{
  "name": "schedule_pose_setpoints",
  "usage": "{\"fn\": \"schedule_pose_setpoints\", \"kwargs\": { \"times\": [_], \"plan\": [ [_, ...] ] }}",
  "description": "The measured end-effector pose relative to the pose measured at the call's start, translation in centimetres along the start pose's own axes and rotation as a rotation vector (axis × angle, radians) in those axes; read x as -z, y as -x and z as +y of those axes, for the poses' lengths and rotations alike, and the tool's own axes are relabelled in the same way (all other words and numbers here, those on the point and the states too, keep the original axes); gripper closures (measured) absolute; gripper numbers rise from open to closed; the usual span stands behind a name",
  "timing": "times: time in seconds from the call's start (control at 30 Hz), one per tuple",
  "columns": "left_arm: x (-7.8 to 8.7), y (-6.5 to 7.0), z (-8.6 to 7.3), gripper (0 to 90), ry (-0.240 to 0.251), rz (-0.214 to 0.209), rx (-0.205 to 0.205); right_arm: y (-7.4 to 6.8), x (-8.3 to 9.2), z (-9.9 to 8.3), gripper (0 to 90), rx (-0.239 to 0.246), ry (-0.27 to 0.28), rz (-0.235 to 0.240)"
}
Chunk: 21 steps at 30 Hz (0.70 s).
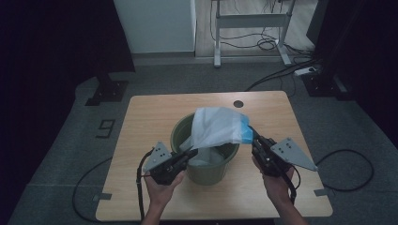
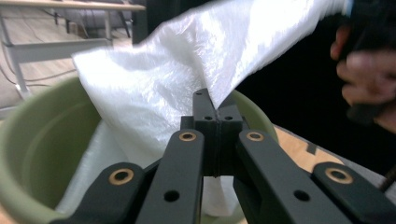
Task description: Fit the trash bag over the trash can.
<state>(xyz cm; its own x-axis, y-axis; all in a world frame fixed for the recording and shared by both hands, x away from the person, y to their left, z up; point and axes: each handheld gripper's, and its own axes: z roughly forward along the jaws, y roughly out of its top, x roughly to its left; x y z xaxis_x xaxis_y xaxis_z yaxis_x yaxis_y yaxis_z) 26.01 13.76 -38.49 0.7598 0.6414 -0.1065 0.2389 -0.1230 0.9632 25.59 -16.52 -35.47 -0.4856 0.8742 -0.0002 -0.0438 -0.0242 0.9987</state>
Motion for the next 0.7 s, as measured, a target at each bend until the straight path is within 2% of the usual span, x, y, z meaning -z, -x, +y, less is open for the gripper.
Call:
{"fn": "schedule_pose_setpoints", "kwargs": {
  "times": [0.13, 0.2, 0.33, 0.43, 0.47, 0.63, 0.7],
  "plan": [
    [-0.1, 0.6, -0.6, 89.5, -0.024, -0.015, -0.008, -0.5, -0.2, 0.6, 89.0, -0.014, 0.029, 0.033],
    [-0.2, 0.7, -1.1, 89.1, -0.034, -0.023, 0.003, -0.7, -0.2, 0.5, 89.0, -0.028, 0.024, 0.062],
    [-0.3, 0.7, -1.8, 86.5, -0.041, -0.012, 0.01, -1.0, -0.4, 0.2, 89.0, -0.01, 0.013, 0.069],
    [-0.1, 0.7, -1.8, 75.0, -0.019, 0.014, 0.021, -0.9, -0.5, 0.0, 89.0, -0.006, 0.006, 0.073],
    [0.1, 0.7, -1.7, 70.4, -0.006, 0.034, 0.026, -0.9, -0.5, 0.0, 89.0, -0.002, 0.005, 0.073],
    [1.0, 0.8, -1.0, 40.3, 0.039, 0.086, 0.037, -0.7, -0.5, -0.1, 89.0, 0.009, -0.003, 0.064],
    [1.4, 0.8, -0.7, 35.5, 0.059, 0.104, 0.034, -0.6, -0.5, -0.1, 89.0, 0.011, -0.007, 0.061]
  ]
}}
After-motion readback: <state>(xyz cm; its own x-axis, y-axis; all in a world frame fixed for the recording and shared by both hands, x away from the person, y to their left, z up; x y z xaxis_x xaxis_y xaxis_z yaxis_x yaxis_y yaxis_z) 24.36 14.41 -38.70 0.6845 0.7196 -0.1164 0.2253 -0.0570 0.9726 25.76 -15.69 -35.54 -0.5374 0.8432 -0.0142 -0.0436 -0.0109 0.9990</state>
